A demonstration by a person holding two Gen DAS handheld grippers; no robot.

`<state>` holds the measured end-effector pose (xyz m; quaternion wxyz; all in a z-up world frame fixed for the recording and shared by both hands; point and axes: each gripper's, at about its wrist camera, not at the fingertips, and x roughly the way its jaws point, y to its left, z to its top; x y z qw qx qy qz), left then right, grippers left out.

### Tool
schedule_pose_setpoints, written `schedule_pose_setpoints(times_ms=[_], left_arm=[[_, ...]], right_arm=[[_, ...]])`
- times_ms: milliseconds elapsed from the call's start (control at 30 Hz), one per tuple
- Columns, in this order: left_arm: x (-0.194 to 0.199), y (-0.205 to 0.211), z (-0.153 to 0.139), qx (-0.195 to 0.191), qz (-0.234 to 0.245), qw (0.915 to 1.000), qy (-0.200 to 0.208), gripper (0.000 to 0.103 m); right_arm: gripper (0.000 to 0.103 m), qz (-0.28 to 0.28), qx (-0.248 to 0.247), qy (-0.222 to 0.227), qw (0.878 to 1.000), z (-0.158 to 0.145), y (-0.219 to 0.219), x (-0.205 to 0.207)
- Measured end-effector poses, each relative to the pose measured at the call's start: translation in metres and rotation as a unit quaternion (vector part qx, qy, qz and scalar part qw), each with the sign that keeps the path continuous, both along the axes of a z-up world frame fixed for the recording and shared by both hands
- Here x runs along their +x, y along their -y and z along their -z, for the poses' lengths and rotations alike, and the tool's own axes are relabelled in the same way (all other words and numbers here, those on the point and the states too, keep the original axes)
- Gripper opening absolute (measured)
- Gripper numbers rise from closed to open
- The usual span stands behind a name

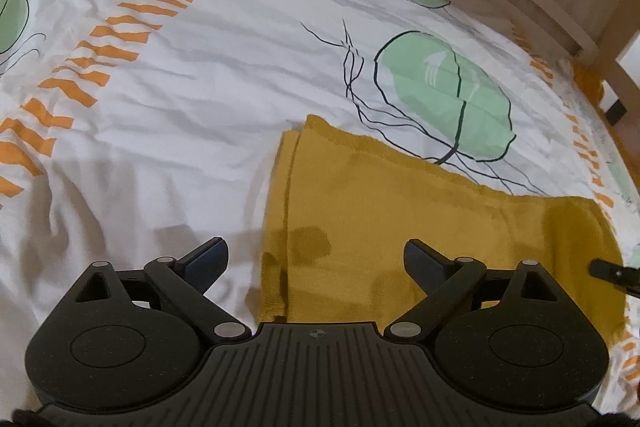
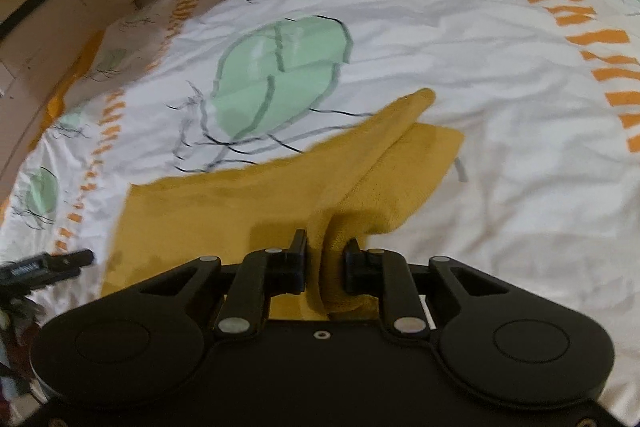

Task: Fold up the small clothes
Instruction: 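Lift the pinched side with the right gripper and fold it over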

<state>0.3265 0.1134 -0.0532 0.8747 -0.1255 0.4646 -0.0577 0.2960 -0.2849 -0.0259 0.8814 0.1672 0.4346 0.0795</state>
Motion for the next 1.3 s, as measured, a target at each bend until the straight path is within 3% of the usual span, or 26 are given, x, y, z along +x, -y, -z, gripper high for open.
schedule_pose_setpoints(times_ms=[233, 567, 833, 1067, 1133, 1300], left_arm=[[-0.002, -0.012, -0.005, -0.008, -0.008, 0.9999, 0.006, 0.095], [-0.003, -0.033, -0.011, -0.023, -0.026, 0.9993, 0.011, 0.095], [-0.002, -0.046, -0.014, -0.036, -0.044, 0.9983, 0.014, 0.095], [0.0, -0.052, -0.012, -0.04, -0.053, 0.9977, 0.009, 0.095], [0.0, -0.053, -0.011, -0.041, -0.053, 0.9977, 0.008, 0.095], [0.0, -0.054, -0.011, -0.04, -0.058, 0.9975, 0.008, 0.095]], right_arm=[[0.027, -0.04, 0.021, 0.009, 0.999, -0.012, -0.057, 0.015], [0.026, -0.085, 0.069, -0.011, 0.994, 0.01, -0.139, 0.034], [0.027, -0.113, 0.088, -0.012, 0.99, 0.016, -0.182, 0.04], [0.029, -0.138, 0.059, -0.012, 0.989, 0.029, -0.213, 0.043], [0.035, -0.147, 0.051, -0.01, 0.988, 0.033, -0.218, 0.043], [0.035, -0.173, 0.103, 0.019, 0.979, 0.03, -0.218, 0.036]])
